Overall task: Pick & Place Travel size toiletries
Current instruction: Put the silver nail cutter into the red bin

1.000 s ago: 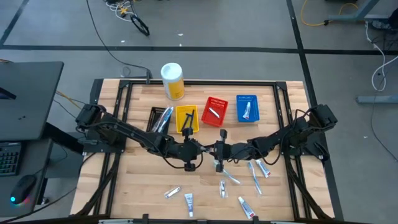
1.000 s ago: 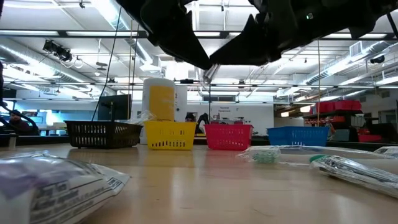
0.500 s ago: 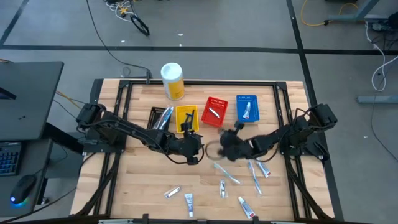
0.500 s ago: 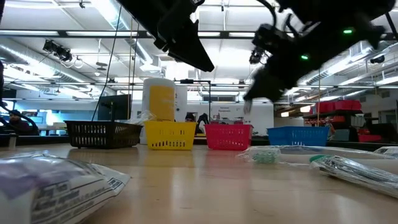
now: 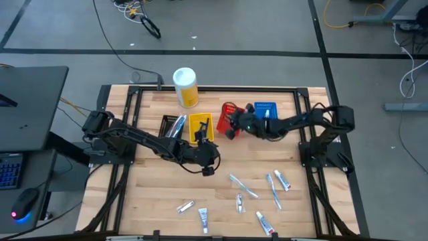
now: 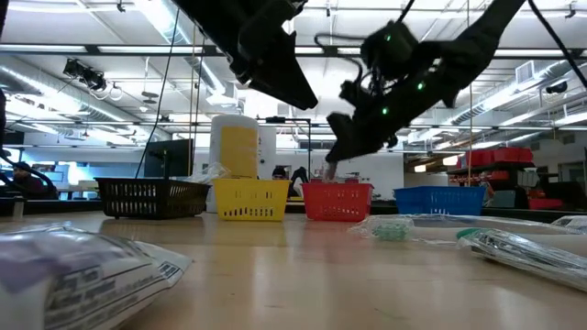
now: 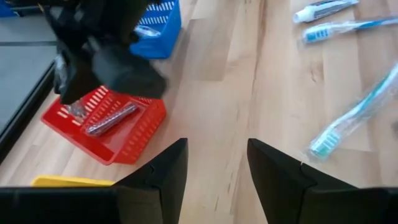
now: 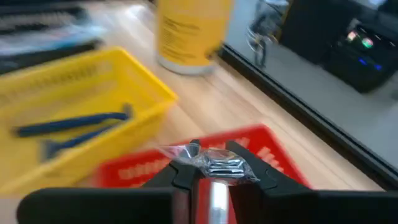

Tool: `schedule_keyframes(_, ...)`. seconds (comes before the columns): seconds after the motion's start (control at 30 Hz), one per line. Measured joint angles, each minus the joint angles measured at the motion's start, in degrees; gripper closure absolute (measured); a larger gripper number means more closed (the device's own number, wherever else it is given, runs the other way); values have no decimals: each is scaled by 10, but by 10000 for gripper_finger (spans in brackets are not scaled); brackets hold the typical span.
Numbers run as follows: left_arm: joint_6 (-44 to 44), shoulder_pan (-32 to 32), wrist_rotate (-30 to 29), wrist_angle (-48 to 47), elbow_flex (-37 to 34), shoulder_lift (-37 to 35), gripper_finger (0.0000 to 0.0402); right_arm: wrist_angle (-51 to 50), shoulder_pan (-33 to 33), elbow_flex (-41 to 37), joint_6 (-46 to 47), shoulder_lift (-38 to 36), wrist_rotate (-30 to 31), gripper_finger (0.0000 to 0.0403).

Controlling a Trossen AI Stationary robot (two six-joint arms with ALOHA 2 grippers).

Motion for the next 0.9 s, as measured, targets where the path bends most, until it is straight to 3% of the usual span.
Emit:
schedule_keyframes(0.2,9,0,12,0,0,0,230,-4,-39,0,15,22,-95,333)
schedule_keyframes(0.37,10,0,11,0,0,0,232,-19,-55,0,20,28,-132,315)
schedule_keyframes(0.63,7,0,11,0,0,0,232,-50,-61,0,20,28,-143,270)
schedule_keyframes(0.9,-14,0,10,0,0,0,232,-63,-59,0,-14,-1,-146,261)
